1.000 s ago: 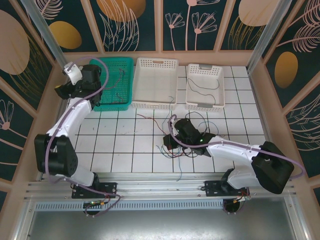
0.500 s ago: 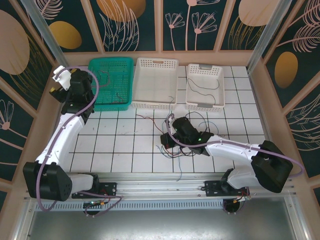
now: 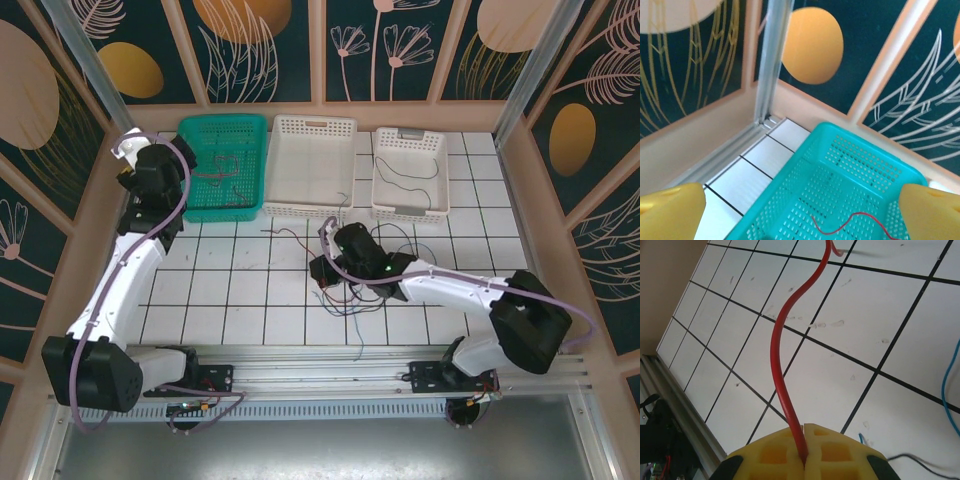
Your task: Untangle the cables
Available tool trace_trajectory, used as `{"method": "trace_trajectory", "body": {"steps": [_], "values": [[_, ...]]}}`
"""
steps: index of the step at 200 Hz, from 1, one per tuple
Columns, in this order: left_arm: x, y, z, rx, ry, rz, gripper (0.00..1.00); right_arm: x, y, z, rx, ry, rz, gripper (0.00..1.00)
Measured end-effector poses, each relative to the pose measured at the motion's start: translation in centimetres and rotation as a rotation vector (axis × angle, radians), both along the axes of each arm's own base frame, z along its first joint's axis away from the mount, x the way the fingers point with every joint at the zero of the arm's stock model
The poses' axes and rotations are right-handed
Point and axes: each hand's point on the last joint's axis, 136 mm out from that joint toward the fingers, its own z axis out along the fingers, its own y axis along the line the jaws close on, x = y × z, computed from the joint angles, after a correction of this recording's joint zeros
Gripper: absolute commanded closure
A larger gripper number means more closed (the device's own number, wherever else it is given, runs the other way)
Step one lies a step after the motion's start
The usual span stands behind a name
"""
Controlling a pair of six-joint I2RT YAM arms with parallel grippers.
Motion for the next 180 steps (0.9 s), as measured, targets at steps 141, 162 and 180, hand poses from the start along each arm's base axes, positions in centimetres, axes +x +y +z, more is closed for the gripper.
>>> {"method": "trace_trajectory", "body": {"steps": [141,162,180], "values": [[1.4,-2.8,-5.6,-0.047,0.224,-0.149,0.02,7.0,7.6,10.8,0.086,-0.422,0.165,0.42],[1.5,-3.1,-5.9,-0.054,0.238,-0.166,0.02,8.1,9.8,12.1,0.101,-0.54,0.208,0.42],[1.6,-3.4,-6.1,-0.061,0.245,-0.184,0.01,8.6,11.2,11.8,0.095,-0.628,0.248,0.41]]}}
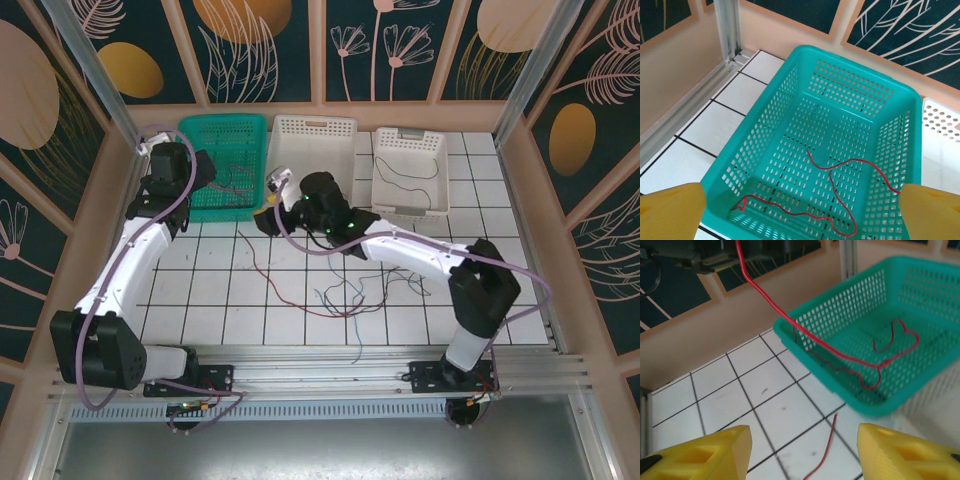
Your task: Untangle the cables
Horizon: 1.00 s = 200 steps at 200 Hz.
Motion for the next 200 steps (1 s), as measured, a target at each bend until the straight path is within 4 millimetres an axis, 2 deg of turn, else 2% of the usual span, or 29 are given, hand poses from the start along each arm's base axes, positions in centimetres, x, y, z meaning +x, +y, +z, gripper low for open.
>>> {"method": "trace_trajectory", "body": {"steps": [38,74,86,100,108,124,167,200], "values": [[0.1,-0.5,-0.3,-0.008,0.02,-0.028,0.01,0.4,3.1,-2.0,-0.036,-0.091,0.076,0.42],[0.4,-1.1,-0.3,-0.021,0.032,-0.06,0.01,2.2,5.7,-2.3,-0.034,-0.149,0.086,0.46],[0.4,-1.3,-0.4,-0.022,0.036,-0.07,0.01,2.8,6.4,-2.1,-0.034,-0.174,0.085,0.54],[0.3,-1.4,-0.5,-0.023,0.043,-0.079,0.02,3.6,7.1,-1.6,-0.03,-0.203,0.075,0.79],[0.3,-1.4,-0.6,-0.023,0.046,-0.08,0.01,3.9,7.4,-1.4,-0.029,-0.215,0.072,0.89],[0.3,-1.4,-0.6,-0.018,0.049,-0.084,0.01,4.2,7.7,-1.0,-0.028,-0.239,0.069,1.0],[0.0,-1.4,-0.9,-0.009,0.066,-0.087,0.01,4.4,7.4,-1.3,-0.041,-0.263,0.054,1.0],[-0.5,-1.2,-1.4,0.003,0.096,-0.086,0.01,4.0,6.5,-3.3,-0.072,-0.248,0.054,1.0]]}}
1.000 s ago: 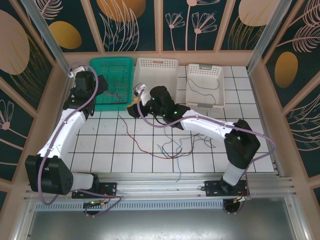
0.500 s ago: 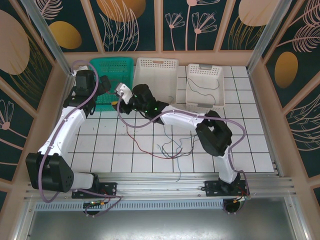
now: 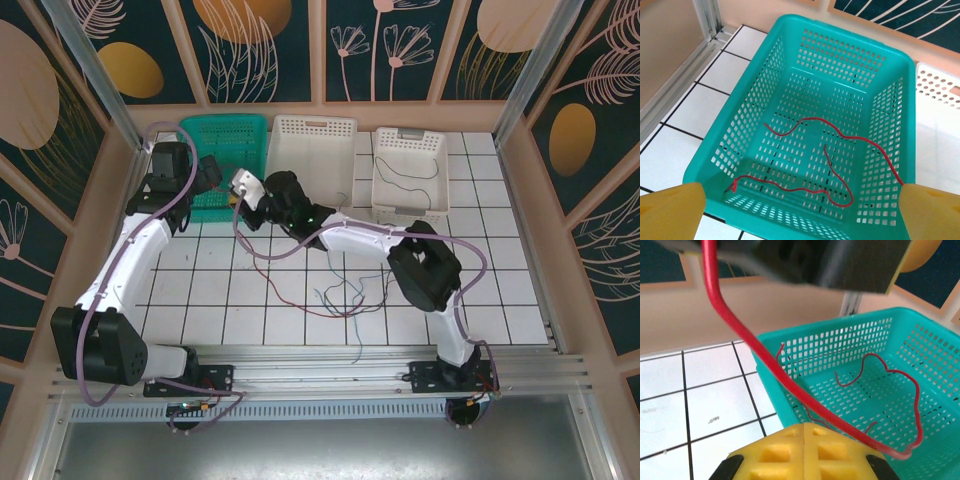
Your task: Untangle the cables
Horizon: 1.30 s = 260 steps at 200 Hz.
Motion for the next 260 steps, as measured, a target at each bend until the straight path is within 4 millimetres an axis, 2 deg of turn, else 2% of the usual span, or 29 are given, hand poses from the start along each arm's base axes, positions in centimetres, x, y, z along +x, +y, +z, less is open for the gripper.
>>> {"method": "trace_trajectory", "body": {"steps": [27,34,43,73,80,111,143,160,173,195,233,260], "values": [[-0.4,0.3,-0.6,0.016,0.028,0.012,0.02,-0.4,-1.1,-0.6,-0.006,0.029,0.003,1.0],[-0.5,0.4,-0.8,0.019,0.034,0.015,0.02,-0.6,-1.4,-0.4,-0.001,0.033,0.007,0.89],[-0.6,0.5,-0.9,0.022,0.04,0.017,0.01,-0.9,-1.8,0.0,0.006,0.035,0.015,0.67],[-0.9,0.5,-1.2,0.026,0.059,0.019,0.02,-2.3,-3.3,2.4,0.049,-0.009,0.041,0.46],[-0.9,0.5,-1.3,0.026,0.064,0.019,0.02,-2.7,-3.5,2.8,0.059,-0.029,0.047,0.44],[-0.8,0.5,-1.9,0.026,0.082,0.016,0.02,-4.1,-3.2,3.8,0.066,-0.107,0.076,0.41],[-0.8,0.4,-2.7,0.029,0.109,0.014,0.02,-6.7,-1.4,3.5,0.03,-0.184,0.13,0.39],[-0.8,0.3,-2.8,0.025,0.115,0.008,0.02,-7.4,-0.1,3.0,0.014,-0.217,0.143,0.4],[-0.8,0.1,-2.9,0.017,0.118,-0.002,0.02,-7.0,0.8,2.6,0.004,-0.235,0.135,0.41],[-0.8,-0.1,-3.0,0.012,0.121,-0.01,0.01,-5.3,1.8,2.0,-0.015,-0.267,0.092,0.41],[-0.8,0.2,-2.7,0.012,0.109,-0.003,0.02,-4.3,1.7,2.4,-0.007,-0.301,0.043,0.42],[-1.0,0.4,-2.4,0.02,0.102,0.003,0.01,-4.5,0.9,2.2,0.005,-0.312,0.03,0.42]]}}
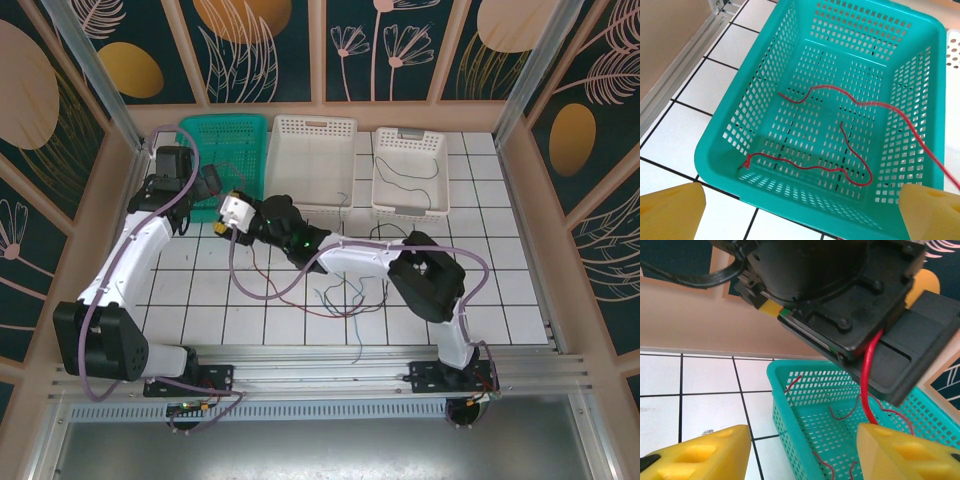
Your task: Untangle the cables
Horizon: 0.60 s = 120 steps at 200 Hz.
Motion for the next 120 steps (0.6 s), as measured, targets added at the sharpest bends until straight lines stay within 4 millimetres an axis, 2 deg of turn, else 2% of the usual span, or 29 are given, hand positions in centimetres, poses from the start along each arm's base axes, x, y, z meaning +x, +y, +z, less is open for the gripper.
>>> {"method": "trace_trajectory", "body": {"steps": [24,56,85,103,120], "values": [[-0.2,0.0,-0.2,0.004,0.013,-0.004,0.01,-0.5,-1.4,-0.7,-0.015,0.006,-0.015,0.42],[-0.4,-0.1,-0.5,0.003,0.026,-0.011,0.02,-0.3,-2.0,0.6,0.009,-0.034,-0.037,0.43],[-0.4,-0.6,-0.6,-0.012,0.032,-0.041,0.01,0.5,-2.4,1.0,0.02,-0.043,-0.054,0.44],[-0.4,-1.0,-0.7,-0.022,0.037,-0.062,0.01,1.6,-2.1,2.1,0.039,-0.054,-0.066,0.46],[-0.4,-1.3,-0.7,-0.033,0.036,-0.075,0.01,2.3,-1.7,3.0,0.056,-0.067,-0.066,0.52]]}}
